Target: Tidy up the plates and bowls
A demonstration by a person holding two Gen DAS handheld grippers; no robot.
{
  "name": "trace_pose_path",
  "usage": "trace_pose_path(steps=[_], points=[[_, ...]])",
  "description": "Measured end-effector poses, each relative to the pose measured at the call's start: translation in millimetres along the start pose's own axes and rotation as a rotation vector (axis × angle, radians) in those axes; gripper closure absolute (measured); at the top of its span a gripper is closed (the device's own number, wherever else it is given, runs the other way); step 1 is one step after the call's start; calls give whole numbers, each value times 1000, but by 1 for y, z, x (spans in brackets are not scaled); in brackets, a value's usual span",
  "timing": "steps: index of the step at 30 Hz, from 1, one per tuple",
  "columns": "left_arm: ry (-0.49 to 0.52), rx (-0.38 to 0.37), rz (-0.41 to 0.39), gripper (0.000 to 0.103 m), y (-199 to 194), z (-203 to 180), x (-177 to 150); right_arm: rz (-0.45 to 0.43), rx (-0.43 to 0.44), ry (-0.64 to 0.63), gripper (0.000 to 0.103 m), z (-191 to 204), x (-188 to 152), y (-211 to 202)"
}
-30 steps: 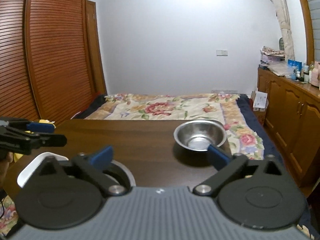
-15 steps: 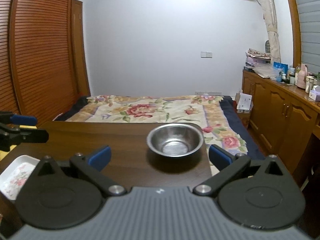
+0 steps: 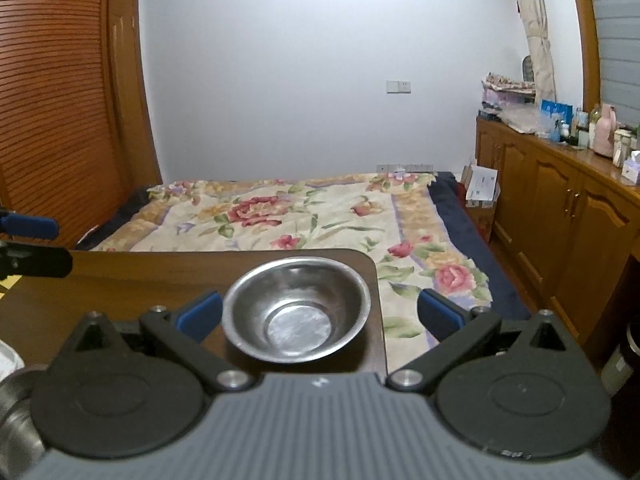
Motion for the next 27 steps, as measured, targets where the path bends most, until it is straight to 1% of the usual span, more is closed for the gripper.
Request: trace_pose_path(steps=[6, 11, 14, 17, 18, 19, 20, 22, 23, 25, 27], points=[[14, -34, 42, 9, 32, -12, 6, 28, 18, 50, 0, -15, -5, 20], [23, -71, 98, 10, 63, -22, 7, 54, 26, 78, 0, -24, -10, 34], [19, -94, 131, 13, 81, -26, 7, 69, 36, 97, 0, -28, -11, 41], [23, -104, 162, 21, 96, -29, 7, 81, 51, 115, 1, -31, -12, 47], [23, -107, 171, 24, 101, -29, 7, 86, 56, 121, 4, -32, -12, 48], [23, -110, 179, 29, 105, -30, 7, 92, 65, 129, 12, -33, -13, 49], [23, -116, 186, 30, 109, -32, 7, 99, 73, 141, 14, -34, -14, 50], [26, -129, 200, 39, 115, -35, 7, 109, 92, 168, 18, -36, -15, 53], [30, -134, 210, 41, 119, -36, 7, 113, 102, 183, 20, -37, -16, 53], [27, -148, 232, 47, 125, -39, 5, 125, 116, 202, 32, -37, -18, 53], [18, -159, 254, 50, 131, -42, 3, 135, 126, 214, 36, -36, -19, 55]])
Point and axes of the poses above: each gripper's, at about its wrist camera, not at the fingertips, and y roughly the way its jaws point, z to its left, x to its top, the point moved 6 cm from there along y, roughly the way its jaws point, and after that the axes turned 15 degrees about x, right-handed, at the moved point
